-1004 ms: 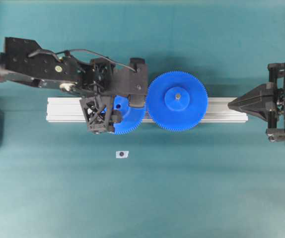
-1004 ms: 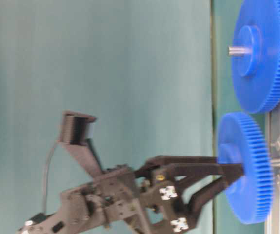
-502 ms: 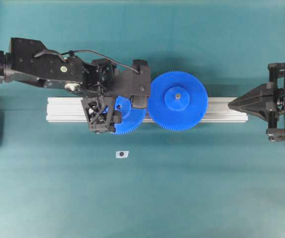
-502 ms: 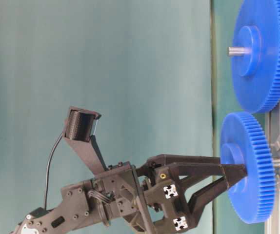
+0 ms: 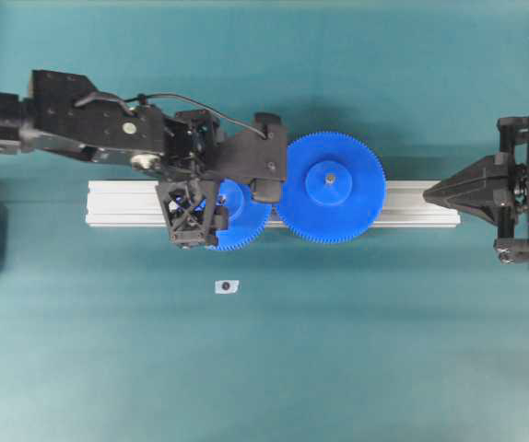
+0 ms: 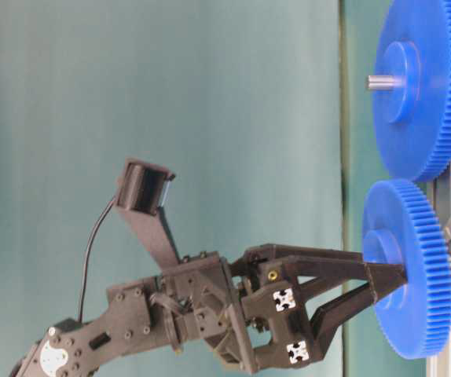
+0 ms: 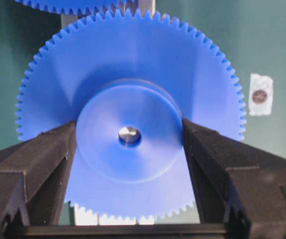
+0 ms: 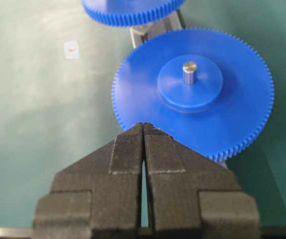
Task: Insert the small gear onto the shaft.
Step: 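Push the small gear onto the shaft, meshing teeth with the large gear, then open the left gripper and release the seated gear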
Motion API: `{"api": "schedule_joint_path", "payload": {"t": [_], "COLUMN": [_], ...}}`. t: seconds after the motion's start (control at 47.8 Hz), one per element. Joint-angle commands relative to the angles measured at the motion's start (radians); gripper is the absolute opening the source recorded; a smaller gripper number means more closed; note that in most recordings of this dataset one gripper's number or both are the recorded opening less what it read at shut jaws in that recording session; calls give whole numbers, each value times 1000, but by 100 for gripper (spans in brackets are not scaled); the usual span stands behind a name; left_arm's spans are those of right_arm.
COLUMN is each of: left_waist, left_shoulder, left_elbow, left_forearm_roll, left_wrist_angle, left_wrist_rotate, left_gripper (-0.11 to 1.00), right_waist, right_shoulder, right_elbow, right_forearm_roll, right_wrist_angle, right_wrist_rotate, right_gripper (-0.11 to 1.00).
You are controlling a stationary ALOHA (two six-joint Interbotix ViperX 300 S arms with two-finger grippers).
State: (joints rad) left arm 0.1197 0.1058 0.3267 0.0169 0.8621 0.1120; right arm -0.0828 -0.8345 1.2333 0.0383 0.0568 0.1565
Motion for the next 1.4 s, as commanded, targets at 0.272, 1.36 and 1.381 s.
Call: {"api": "schedule_joint_path", "payload": {"t": [0.272, 1.36, 1.381], "left_waist": [28, -18, -18], "left_shoulder": [-12, -137, -140], "left_elbow": [-38, -81, -83], "left_forearm_roll": [6, 6, 6], "left_wrist_angle": [63, 144, 144], "left_wrist_rotate": [-3, -5, -5], "left_gripper": [79, 78, 78], "right_waist": [-2, 0, -2], "right_shoulder": [2, 0, 2], "right_elbow": [-11, -11, -11], "right_forearm_roll": [0, 0, 0], "right_wrist_angle": [-5, -5, -5], "right_wrist_rotate": [9, 9, 9], "right_gripper": [0, 0, 0]}}
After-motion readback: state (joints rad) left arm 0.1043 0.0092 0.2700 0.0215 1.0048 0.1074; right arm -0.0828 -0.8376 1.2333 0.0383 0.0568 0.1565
